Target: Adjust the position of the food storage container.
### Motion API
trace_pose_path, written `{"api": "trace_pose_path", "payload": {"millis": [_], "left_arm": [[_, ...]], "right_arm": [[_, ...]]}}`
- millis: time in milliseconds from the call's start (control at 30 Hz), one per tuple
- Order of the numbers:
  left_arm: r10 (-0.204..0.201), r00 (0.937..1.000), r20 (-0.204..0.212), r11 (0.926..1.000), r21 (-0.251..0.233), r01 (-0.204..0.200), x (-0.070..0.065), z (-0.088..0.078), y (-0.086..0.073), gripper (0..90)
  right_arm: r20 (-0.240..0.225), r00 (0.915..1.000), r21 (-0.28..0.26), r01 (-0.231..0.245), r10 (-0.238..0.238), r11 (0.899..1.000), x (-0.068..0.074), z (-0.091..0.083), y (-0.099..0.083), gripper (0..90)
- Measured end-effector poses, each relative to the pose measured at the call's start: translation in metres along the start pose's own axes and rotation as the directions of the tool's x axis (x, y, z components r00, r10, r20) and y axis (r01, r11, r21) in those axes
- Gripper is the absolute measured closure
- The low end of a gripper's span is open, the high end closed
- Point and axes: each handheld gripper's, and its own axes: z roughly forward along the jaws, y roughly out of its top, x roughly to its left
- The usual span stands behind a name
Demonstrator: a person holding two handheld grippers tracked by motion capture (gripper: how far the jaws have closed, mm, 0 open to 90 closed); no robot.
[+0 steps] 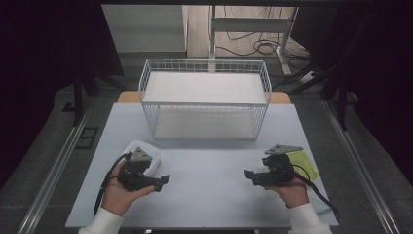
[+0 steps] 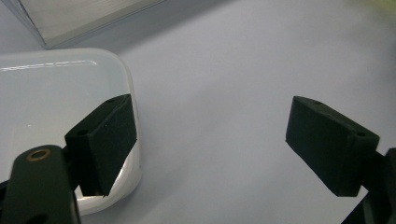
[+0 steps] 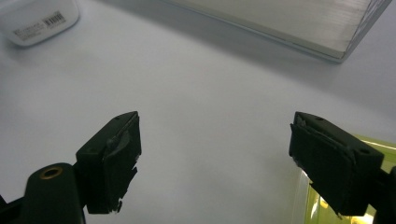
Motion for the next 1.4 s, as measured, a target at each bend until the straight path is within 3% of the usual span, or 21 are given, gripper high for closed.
{"api": "trace_pose_path", "payload": {"millis": [267,467,800,933,1167,1200,1400], "left_arm": [[-0.011,0.9999,-0.005,0.9999,-0.008,0.011,0.001,-0.002,0.0,15.7],[-0.013,0.9999,-0.001,0.9998,0.014,0.013,0.004,0.0,0.001,15.9],[-0.007,1.0,0.0,0.9993,0.038,0.007,0.005,0.002,-0.002,16.0],[-0.008,1.0,-0.004,0.999,0.045,0.008,0.005,0.003,-0.002,16.0],[-0.001,1.0,0.004,0.9988,0.048,0.001,0.005,0.004,0.003,15.8],[0.004,1.0,0.005,0.9982,0.06,-0.004,0.007,0.005,0.001,15.8],[-0.014,0.9999,-0.002,0.9973,0.073,0.014,0.011,0.005,-0.003,15.8]], "right_arm": [[-0.009,0.9999,0.013,-0.008,0.009,1.0,0.001,0.0,0.0,16.2],[0.004,1.0,0.042,-0.006,0.006,0.999,0.001,-0.001,-0.001,16.1],[0.014,0.9999,0.045,-0.01,0.01,0.999,-0.004,-0.005,0.003,16.9],[0.054,0.9985,0.068,-0.007,0.003,0.998,-0.014,-0.017,0.015,19.3],[0.092,0.9929,0.073,-0.082,0.075,0.994,-0.041,-0.033,0.027,24.9],[0.122,0.9889,0.086,-0.095,0.085,0.992,-0.05,-0.035,0.025,27.1],[0.178,0.9751,0.106,-0.152,0.132,0.983,-0.073,-0.042,0.017,33.7]]}}
